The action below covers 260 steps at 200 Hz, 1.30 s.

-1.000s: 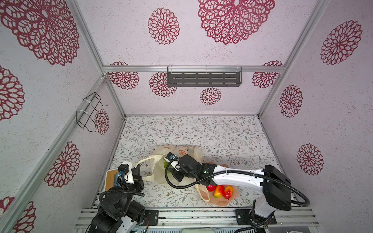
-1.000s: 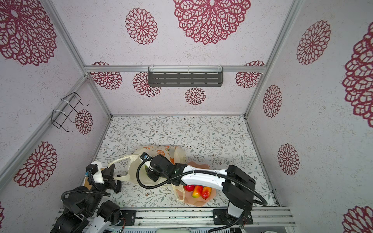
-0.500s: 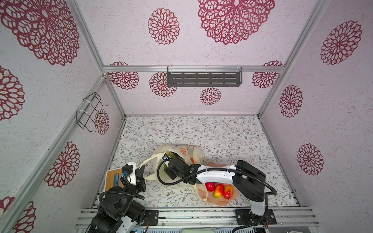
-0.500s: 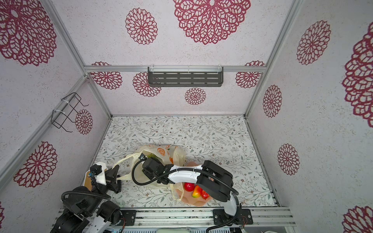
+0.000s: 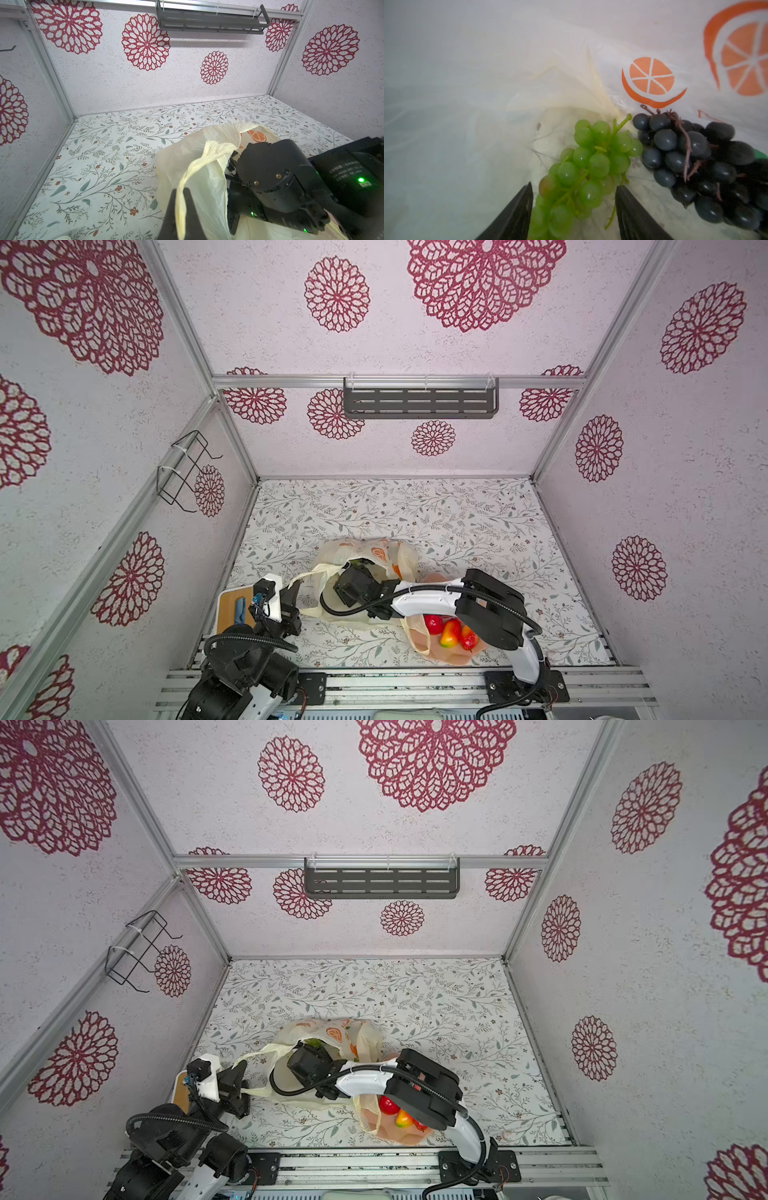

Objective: Take fruits out of the plastic bag
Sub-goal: Take out the fake fruit from the plastic bag.

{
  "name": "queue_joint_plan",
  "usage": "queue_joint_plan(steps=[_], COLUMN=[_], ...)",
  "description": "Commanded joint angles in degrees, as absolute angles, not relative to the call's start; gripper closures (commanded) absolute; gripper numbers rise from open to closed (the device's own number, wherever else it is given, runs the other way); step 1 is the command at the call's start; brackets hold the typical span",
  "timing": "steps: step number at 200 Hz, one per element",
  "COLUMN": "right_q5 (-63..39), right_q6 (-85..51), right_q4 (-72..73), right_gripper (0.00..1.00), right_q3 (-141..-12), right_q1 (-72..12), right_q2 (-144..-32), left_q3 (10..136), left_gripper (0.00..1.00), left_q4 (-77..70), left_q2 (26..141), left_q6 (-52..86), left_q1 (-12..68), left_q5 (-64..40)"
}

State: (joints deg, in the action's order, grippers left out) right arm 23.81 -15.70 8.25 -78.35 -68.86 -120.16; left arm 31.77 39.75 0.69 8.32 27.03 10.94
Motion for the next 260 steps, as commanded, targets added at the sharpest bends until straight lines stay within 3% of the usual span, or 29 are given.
queue_joint_plan(steps=[1,15,93,142,260], right_q5=[22.95,20.8,12.6,12.09,3.2], right_q6=[-17.99,-18.99,-20.49,-19.02,-16.68], right_q4=[9.71,9.32,11.42,13.69,30.68], right_gripper=[0.35,0.39,0.85,0.95,0.97], right_q3=[-80.13,-80.4,-77.94,-76.31,-64.08], right_q1=[-68.4,-68.16,-66.75,-66.8,-67.04], right_q2=[-121.25,-122.22,-121.3,-118.02,-102.97], left_q3=[31.82,31.82,31.82,31.82,31.9], left_gripper=[1.0,1.0,1.0,1.0,1.0], left_q4=[39.19,39.19,39.17,39.16,39.1], left_q2=[0.18,0.18,0.18,0.18,0.18], left_q6=[7.55,7.47,7.56,7.65,8.0], left_q1=[26.61,26.54,26.62,26.57,26.54], left_q5=[10.51,10.46,10.54,10.99,12.13])
